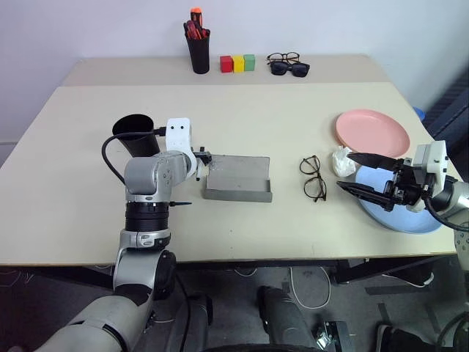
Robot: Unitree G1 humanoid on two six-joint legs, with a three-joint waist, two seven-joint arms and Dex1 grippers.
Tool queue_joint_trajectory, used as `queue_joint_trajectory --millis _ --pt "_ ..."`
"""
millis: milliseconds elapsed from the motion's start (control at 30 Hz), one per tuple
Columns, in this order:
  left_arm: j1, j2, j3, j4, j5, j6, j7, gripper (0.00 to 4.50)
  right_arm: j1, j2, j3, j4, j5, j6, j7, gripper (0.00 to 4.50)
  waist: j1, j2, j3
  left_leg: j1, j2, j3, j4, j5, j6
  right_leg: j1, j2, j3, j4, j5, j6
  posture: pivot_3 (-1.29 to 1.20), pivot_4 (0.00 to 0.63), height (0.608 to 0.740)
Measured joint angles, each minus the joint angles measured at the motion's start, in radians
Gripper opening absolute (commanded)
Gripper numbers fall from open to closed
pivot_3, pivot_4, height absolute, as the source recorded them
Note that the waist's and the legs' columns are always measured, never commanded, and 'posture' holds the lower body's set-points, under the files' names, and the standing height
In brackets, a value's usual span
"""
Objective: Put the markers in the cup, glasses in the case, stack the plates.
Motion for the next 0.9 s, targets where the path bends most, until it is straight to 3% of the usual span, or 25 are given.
queue_joint_trajectory --millis 100,167,500,900 --pt "-0.001 -0.001 0.002 0.008 0.006 -0.001 -0.001 3.68 0.001 0.0 0.0 0.0 0.0 -0.001 -0.003 3.35 0.0 0.0 0.0 0.0 0.0 0.0 0.0 0.0 0.0 0.0 0.0 0.0 0.0 0.0 0.0 0.0 0.15 0.74" --pt "-0.004 -0.005 0.009 0.008 0.008 -0.001 -0.001 2.87 0.002 0.0 -0.001 0.0 0.0 -0.001 -0.005 3.35 0.0 0.0 0.0 0.0 0.0 0.0 0.0 0.0 0.0 0.0 0.0 0.0 0.0 0.0 0.0 0.0 0.15 0.74" --pt "-0.013 -0.011 0.024 0.02 0.02 0.001 0.001 2.87 0.006 0.0 -0.002 -0.001 0.0 0.0 -0.01 3.35 0.001 0.0 0.0 0.0 0.0 0.0 0.0 0.0 0.0 0.0 0.0 0.0 0.0 0.0 0.0 0.0 0.15 0.74" --pt "-0.173 -0.057 0.056 0.318 0.058 -0.045 0.057 2.87 0.015 0.0 -0.009 -0.007 0.0 0.003 -0.017 3.35 0.001 0.0 0.0 0.0 0.0 0.0 0.0 0.0 0.0 0.0 0.0 0.0 -0.001 0.0 0.001 0.0 0.15 0.74"
